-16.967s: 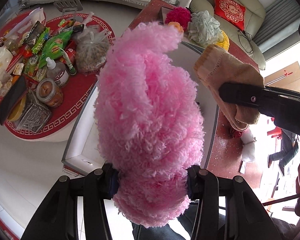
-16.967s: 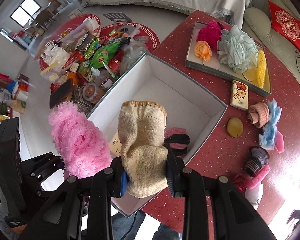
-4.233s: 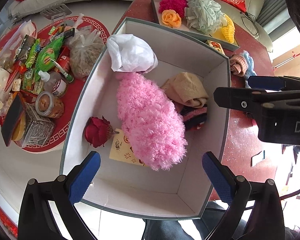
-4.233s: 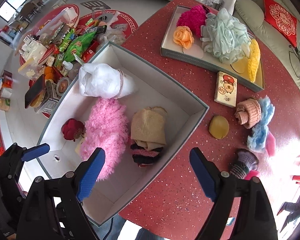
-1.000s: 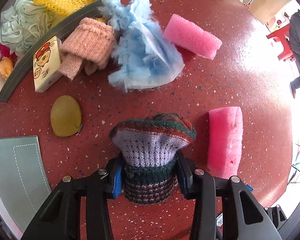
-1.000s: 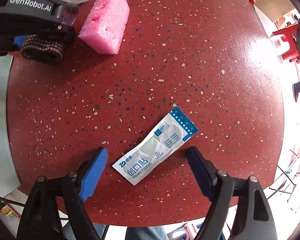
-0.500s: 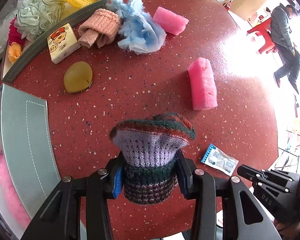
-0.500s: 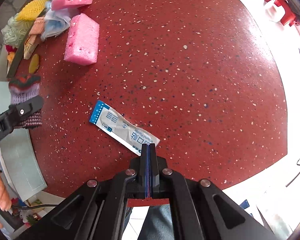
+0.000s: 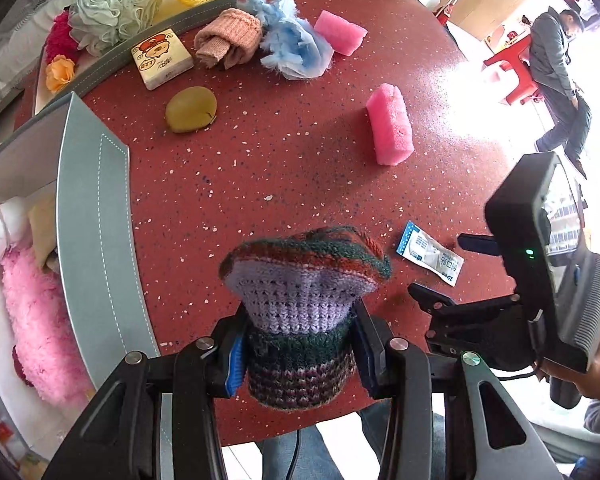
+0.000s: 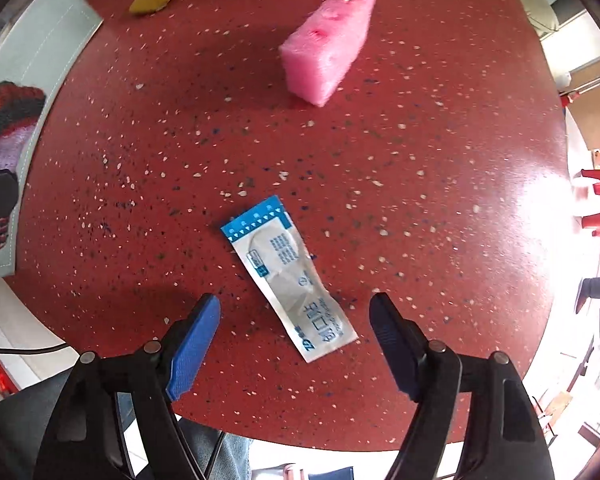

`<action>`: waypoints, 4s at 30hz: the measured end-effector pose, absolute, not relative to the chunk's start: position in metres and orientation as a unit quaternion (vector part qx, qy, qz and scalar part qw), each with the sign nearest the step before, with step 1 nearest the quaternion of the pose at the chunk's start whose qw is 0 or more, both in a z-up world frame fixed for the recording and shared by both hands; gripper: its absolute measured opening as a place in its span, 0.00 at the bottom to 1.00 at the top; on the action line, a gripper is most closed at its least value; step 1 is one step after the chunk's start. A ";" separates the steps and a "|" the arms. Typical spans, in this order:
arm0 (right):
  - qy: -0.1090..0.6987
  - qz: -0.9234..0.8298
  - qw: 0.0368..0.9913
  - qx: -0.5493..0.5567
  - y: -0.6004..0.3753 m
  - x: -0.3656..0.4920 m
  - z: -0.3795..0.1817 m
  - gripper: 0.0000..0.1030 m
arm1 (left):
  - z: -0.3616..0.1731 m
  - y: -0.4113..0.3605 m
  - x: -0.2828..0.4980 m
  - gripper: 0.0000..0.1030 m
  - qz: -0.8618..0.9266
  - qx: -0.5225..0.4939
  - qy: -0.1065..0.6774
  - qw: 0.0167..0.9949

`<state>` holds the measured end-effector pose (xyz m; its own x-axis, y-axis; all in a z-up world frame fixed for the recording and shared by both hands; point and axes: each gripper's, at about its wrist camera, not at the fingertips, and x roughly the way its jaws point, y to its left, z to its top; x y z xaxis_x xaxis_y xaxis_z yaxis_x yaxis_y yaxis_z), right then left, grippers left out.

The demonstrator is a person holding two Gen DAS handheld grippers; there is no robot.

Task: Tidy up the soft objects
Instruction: 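Grasp the knitted hat with left tool while right tool grasps plaster packet, then carry knitted hat and plaster packet over the white box with both tools, then lower the hat with left tool while right tool lowers the packet into the box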

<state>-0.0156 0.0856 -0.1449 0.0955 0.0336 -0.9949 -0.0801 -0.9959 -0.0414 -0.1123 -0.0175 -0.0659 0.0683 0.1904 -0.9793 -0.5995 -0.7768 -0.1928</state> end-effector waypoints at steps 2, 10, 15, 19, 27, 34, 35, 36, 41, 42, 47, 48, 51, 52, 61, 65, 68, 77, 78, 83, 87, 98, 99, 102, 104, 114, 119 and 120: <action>0.008 0.676 0.046 -0.736 0.079 -0.018 -0.147 0.74 | -0.062 -0.026 -0.108 0.44 0.666 -0.669 0.151 0.294; 0.085 0.668 0.083 -0.734 0.107 -0.032 -0.138 0.00 | -0.053 -0.039 -0.094 0.44 0.665 -0.669 0.148 0.298; 0.158 0.671 0.094 -0.718 0.145 -0.028 -0.122 0.00 | -0.044 -0.040 -0.091 0.44 0.669 -0.662 0.145 0.305; 0.173 0.677 0.094 -0.709 0.157 -0.012 -0.092 0.00 | -0.039 -0.043 -0.092 0.44 0.672 -0.658 0.140 0.309; 0.203 0.698 0.078 -0.682 0.152 -0.017 -0.032 0.00 | -0.019 -0.055 -0.094 0.44 0.686 -0.644 0.128 0.313; 0.181 0.723 0.055 -0.664 0.117 -0.033 -0.002 0.00 | 0.001 -0.075 -0.102 0.44 0.708 -0.631 0.103 0.301; 0.178 0.726 0.051 -0.663 0.105 -0.036 0.000 0.00 | 0.005 -0.078 -0.103 0.44 0.711 -0.629 0.098 0.298; 0.174 0.728 0.048 -0.661 0.099 -0.041 0.004 0.00 | 0.007 -0.082 -0.105 0.44 0.715 -0.626 0.094 0.296; 0.153 0.742 0.026 -0.652 0.068 -0.063 0.021 0.00 | 0.018 -0.107 -0.111 0.44 0.735 -0.616 0.071 0.275; 0.148 0.745 0.021 -0.650 0.063 -0.067 0.024 0.00 | 0.020 -0.113 -0.113 0.44 0.739 -0.614 0.065 0.270; 0.126 0.756 -0.008 -0.642 0.029 -0.086 0.037 0.00 | 0.025 -0.143 -0.121 0.44 0.753 -0.610 0.038 0.246; 0.122 0.758 -0.016 -0.641 0.022 -0.090 0.040 0.00 | 0.026 -0.150 -0.121 0.44 0.755 -0.609 0.033 0.240; 0.107 0.762 -0.038 -0.637 0.001 -0.102 0.047 0.00 | 0.027 -0.167 -0.123 0.44 0.762 -0.607 0.021 0.222; 0.103 0.763 -0.047 -0.636 -0.007 -0.105 0.049 0.00 | 0.027 -0.173 -0.124 0.44 0.765 -0.607 0.016 0.217; 0.057 0.763 -0.117 -0.633 -0.079 -0.134 0.058 0.00 | 0.026 -0.233 -0.128 0.44 0.784 -0.601 -0.018 0.150; 0.037 0.758 -0.144 -0.635 -0.107 -0.141 0.057 0.00 | 0.022 -0.260 -0.125 0.44 0.788 -0.603 -0.036 0.123; 0.023 0.753 -0.161 -0.638 -0.124 -0.144 0.054 0.00 | 0.019 -0.277 -0.120 0.44 0.790 -0.603 -0.042 0.103; 0.002 0.741 -0.189 -0.644 -0.159 -0.141 0.048 0.00 | 0.006 -0.312 -0.108 0.44 0.788 -0.611 -0.054 0.060; 0.001 0.740 -0.190 -0.645 -0.161 -0.140 0.047 0.00 | 0.005 -0.314 -0.107 0.44 0.787 -0.612 -0.055 0.058; -0.003 0.739 -0.192 -0.646 -0.167 -0.141 0.047 0.00 | 0.005 -0.319 -0.106 0.44 0.788 -0.611 -0.051 0.052; -0.004 0.738 -0.189 -0.647 -0.168 -0.141 0.047 0.00 | 0.002 -0.321 -0.107 0.44 0.787 -0.613 -0.050 0.052; -0.007 0.734 -0.180 -0.655 -0.169 -0.145 0.041 0.00 | -0.009 -0.320 -0.110 0.44 0.779 -0.624 -0.035 0.058; -0.007 0.733 -0.179 -0.656 -0.169 -0.146 0.040 0.00 | -0.010 -0.320 -0.110 0.44 0.778 -0.625 -0.034 0.058; -0.009 0.732 -0.177 -0.658 -0.169 -0.147 0.038 0.00 | -0.012 -0.320 -0.111 0.44 0.776 -0.627 -0.034 0.058; -0.011 0.731 -0.176 -0.659 -0.169 -0.149 0.036 0.00 | -0.014 -0.320 -0.112 0.44 0.775 -0.629 -0.034 0.059; -0.010 0.729 -0.171 -0.663 -0.167 -0.156 0.031 0.00 | -0.020 -0.317 -0.118 0.44 0.771 -0.633 -0.021 0.063; -0.009 0.729 -0.170 -0.663 -0.167 -0.160 0.030 0.00 | -0.020 -0.317 -0.122 0.44 0.771 -0.633 -0.017 0.066; -0.009 0.730 -0.169 -0.663 -0.168 -0.162 0.030 0.00 | -0.020 -0.317 -0.123 0.44 0.771 -0.633 -0.017 0.066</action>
